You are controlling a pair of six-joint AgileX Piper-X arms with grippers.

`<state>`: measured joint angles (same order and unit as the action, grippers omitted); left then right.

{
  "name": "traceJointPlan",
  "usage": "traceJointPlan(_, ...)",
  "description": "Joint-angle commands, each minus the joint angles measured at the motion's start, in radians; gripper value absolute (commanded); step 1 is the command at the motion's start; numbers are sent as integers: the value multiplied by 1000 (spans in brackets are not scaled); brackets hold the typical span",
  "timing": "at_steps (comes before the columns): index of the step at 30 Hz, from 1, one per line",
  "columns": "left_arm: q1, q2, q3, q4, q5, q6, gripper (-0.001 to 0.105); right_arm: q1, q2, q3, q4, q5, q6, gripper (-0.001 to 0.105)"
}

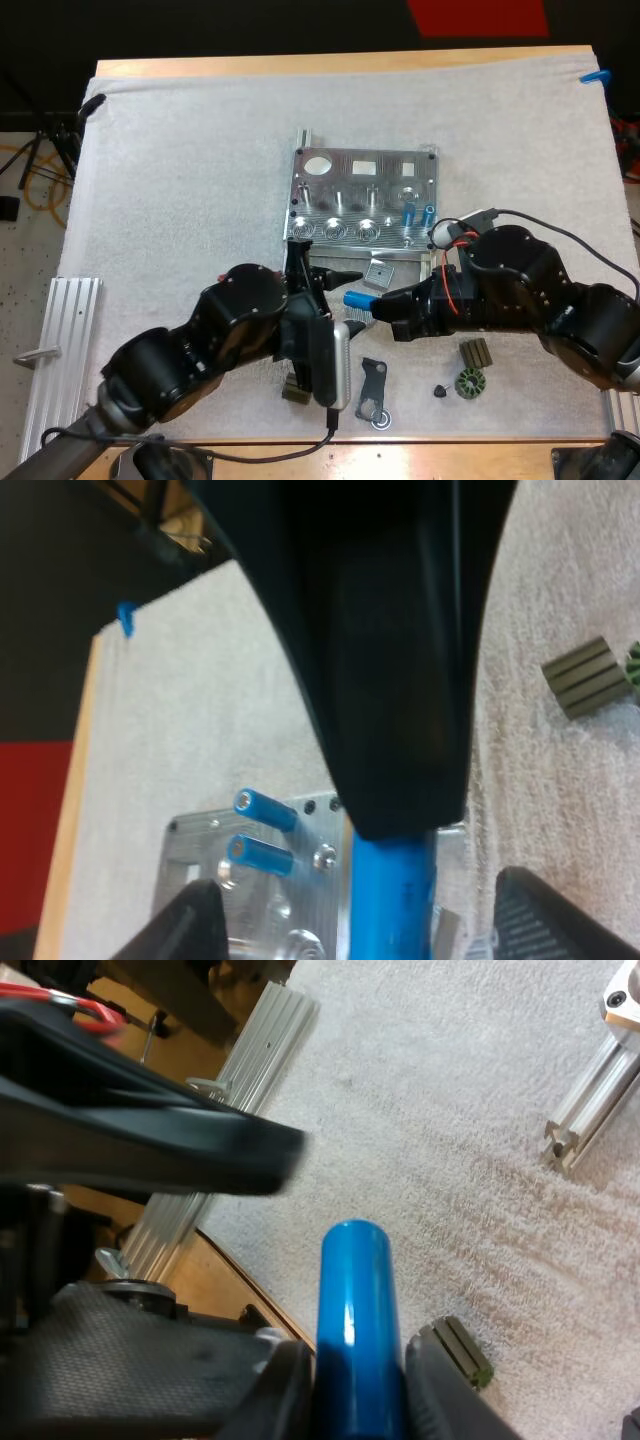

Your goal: Load cells from right to left

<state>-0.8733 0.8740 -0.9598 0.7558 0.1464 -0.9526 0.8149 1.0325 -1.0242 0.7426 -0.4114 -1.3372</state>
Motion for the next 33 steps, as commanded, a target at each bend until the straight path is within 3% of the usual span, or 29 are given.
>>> traceJointPlan(1, -5, -28, -3, 15, -16, -15, 57, 0, 0, -7, -5, -10, -27, 0)
traceJointPlan(5, -5, -70, -3, 121, -70, -15, 57, 0, 0, -7, 13, -10, -46, 0)
traceJointPlan(8, -5, -107, -3, 215, -90, -78, 57, 0, 0, -7, 58, -10, -99, 0)
traceJointPlan(14, -5, -169, -3, 301, -90, -344, 57, 0, 0, -19, 136, 10, -161, 0)
traceJointPlan(16, -5, -191, -3, 321, -90, -469, 57, 0, 0, -44, 170, 27, -202, 0)
traceJointPlan(19, -5, -211, -3, 335, -82, -577, 57, 0, 0, -85, 229, 72, -248, 0)
traceJointPlan(25, -5, -226, -3, 339, -17, -644, 57, 0, 0, -162, 346, 83, -262, 0)
traceJointPlan(33, -5, -226, -3, 340, 31, -644, 57, 0, 9, -244, 485, 136, -267, 0)
